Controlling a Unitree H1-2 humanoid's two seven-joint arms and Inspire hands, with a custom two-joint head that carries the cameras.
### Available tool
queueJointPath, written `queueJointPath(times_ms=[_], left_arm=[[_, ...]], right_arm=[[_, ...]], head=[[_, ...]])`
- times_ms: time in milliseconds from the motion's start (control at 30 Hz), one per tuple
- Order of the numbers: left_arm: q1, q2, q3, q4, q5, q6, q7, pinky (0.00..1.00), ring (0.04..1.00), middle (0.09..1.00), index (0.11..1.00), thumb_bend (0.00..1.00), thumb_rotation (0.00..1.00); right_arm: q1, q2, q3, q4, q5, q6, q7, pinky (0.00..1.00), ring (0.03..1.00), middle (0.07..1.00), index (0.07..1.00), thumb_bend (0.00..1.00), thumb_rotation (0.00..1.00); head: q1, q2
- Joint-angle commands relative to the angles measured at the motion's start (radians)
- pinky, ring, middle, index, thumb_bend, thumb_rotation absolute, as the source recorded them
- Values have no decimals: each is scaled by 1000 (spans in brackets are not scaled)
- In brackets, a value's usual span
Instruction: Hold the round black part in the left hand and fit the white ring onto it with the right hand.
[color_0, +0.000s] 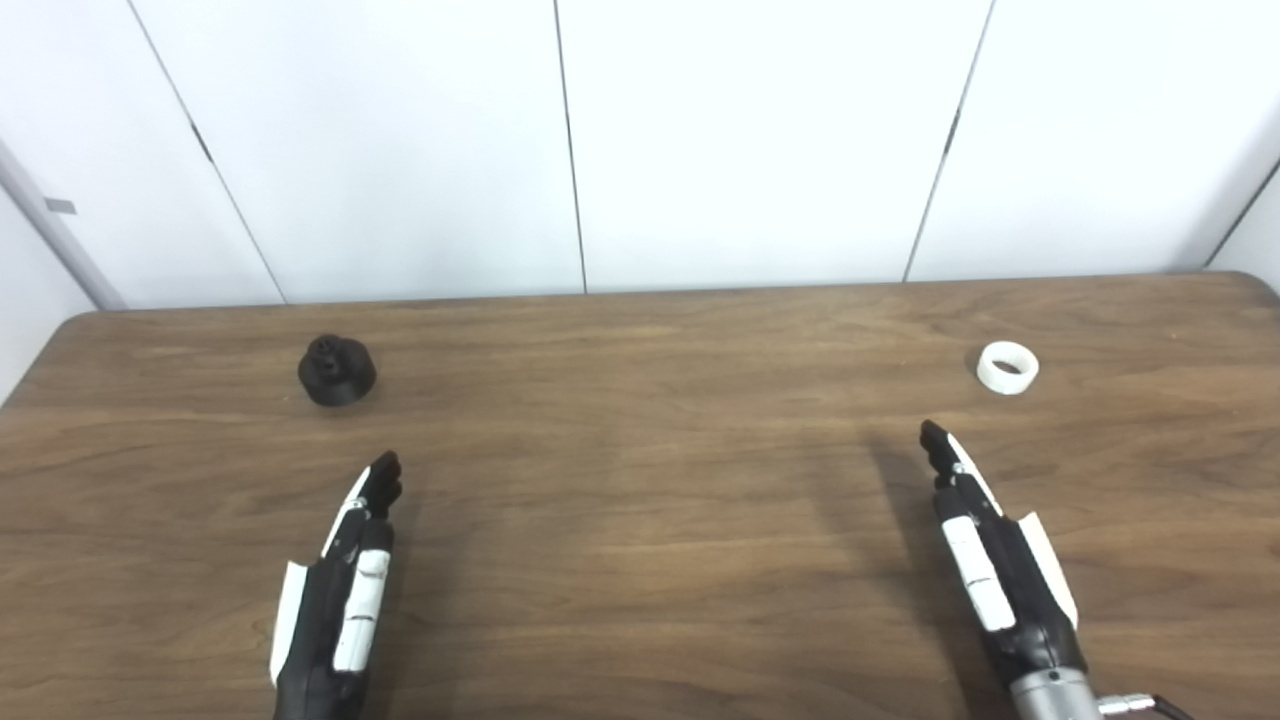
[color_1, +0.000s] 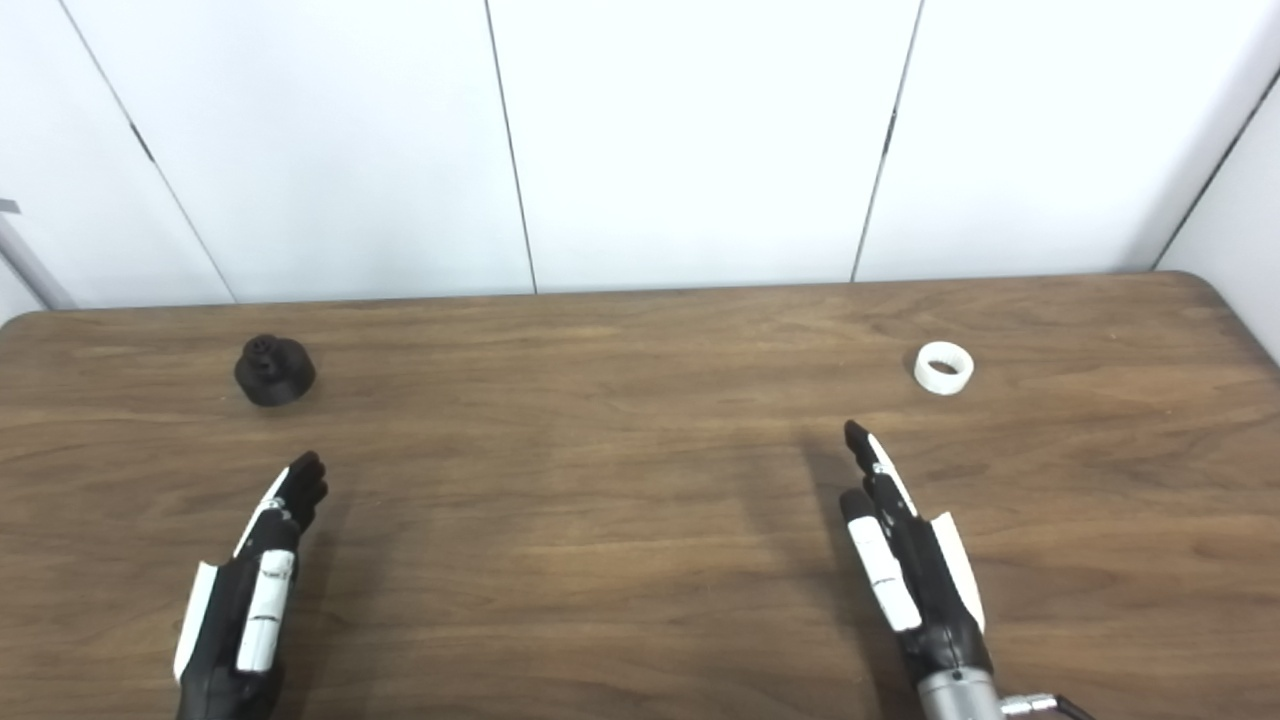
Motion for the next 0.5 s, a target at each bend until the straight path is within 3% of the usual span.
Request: queueJointPath(times_ms=[0,200,467], left_arm=[[75,17,-7,1,7,-18,2,1000,956,950,940,565,885],[78,16,-14,-2,12,-22,0,1000,959,954,942,547,881],[82,-2,-30,-5,34,-7,5,1000,955,947,934,563,862]], right_arm=[[45,-6,2,-30,7,-42,0,1000,988,969,962,507,1000],[48,-12,1,-26,7,-45,0,1000,991,967,961,517,1000],[50,-29,-13,2,42,-68,18,1000,995,972,975,498,1000]], head=[[4,1],[30,0],[133,-27]])
